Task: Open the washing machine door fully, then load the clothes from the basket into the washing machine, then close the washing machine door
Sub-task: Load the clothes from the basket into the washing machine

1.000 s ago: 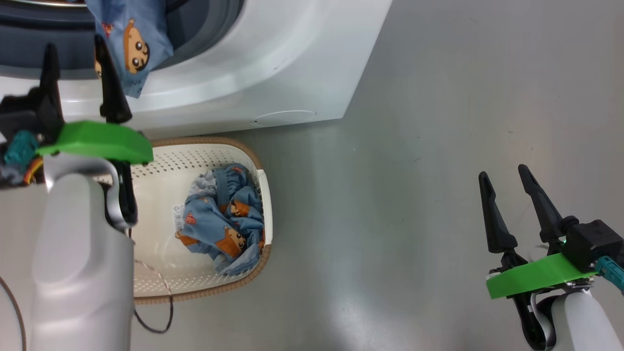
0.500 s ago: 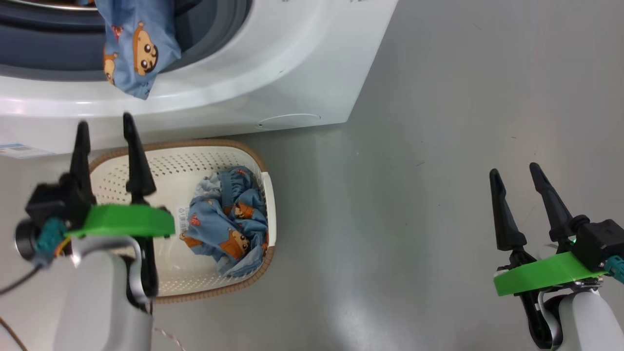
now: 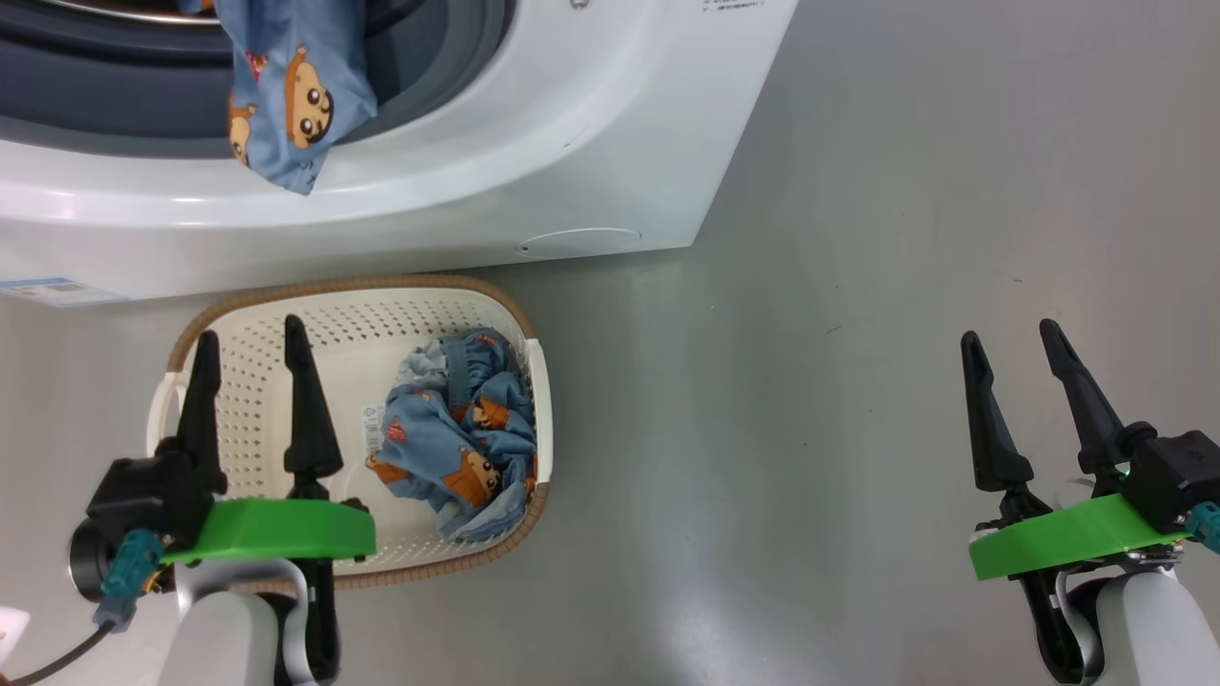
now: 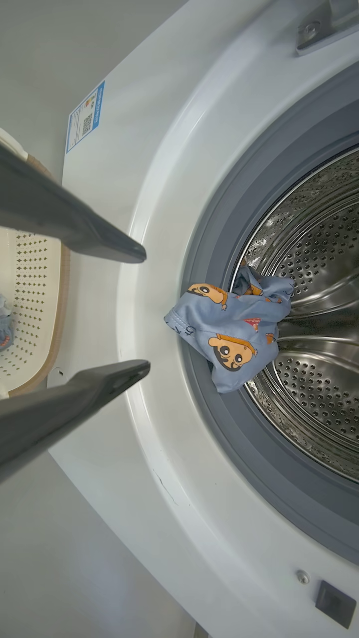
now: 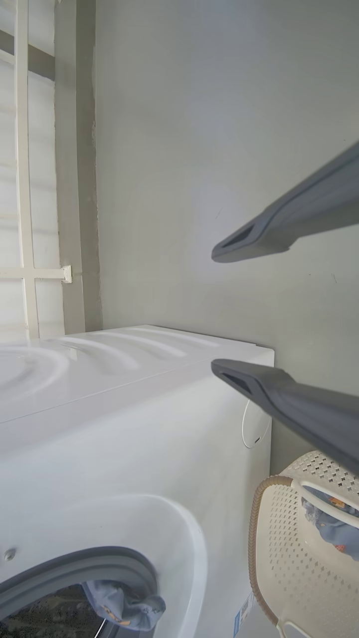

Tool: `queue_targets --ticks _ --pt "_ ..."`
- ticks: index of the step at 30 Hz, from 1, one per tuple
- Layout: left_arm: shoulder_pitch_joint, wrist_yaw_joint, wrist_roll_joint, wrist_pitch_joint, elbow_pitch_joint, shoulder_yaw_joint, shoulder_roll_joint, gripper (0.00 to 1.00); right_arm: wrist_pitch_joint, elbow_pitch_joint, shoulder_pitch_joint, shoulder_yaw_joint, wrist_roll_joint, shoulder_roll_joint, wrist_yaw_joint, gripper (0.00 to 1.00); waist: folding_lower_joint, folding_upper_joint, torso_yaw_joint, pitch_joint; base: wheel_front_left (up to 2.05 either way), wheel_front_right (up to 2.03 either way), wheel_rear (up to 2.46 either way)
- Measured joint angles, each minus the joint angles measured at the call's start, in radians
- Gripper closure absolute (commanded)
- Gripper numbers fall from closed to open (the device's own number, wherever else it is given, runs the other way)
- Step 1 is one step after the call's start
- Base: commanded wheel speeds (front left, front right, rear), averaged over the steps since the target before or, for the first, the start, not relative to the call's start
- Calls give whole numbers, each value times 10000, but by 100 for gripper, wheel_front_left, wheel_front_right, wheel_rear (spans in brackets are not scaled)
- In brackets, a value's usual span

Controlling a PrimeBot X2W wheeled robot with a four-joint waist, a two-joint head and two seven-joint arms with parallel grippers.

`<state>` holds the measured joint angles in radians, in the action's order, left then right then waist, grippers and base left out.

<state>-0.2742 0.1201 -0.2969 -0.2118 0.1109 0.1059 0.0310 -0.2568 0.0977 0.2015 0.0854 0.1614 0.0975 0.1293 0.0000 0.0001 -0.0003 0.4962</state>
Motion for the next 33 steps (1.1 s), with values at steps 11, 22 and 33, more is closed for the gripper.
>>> queue_targets --ticks 11,22,33 --pt "462 119 -2 316 -750 107 71 0 0 6 -1 8 -12 19 0 0 0 0 104 -102 0 0 0" --pt "497 341 -23 537 -1206 42 311 0 -2 8 0 -15 -12 8 0 0 0 0 -30 -49 0 0 0" --pt "-43 397 -40 901 -738 21 508 0 -2 19 5 -73 -10 -71 0 0 0 0 -313 96 0 0 0"
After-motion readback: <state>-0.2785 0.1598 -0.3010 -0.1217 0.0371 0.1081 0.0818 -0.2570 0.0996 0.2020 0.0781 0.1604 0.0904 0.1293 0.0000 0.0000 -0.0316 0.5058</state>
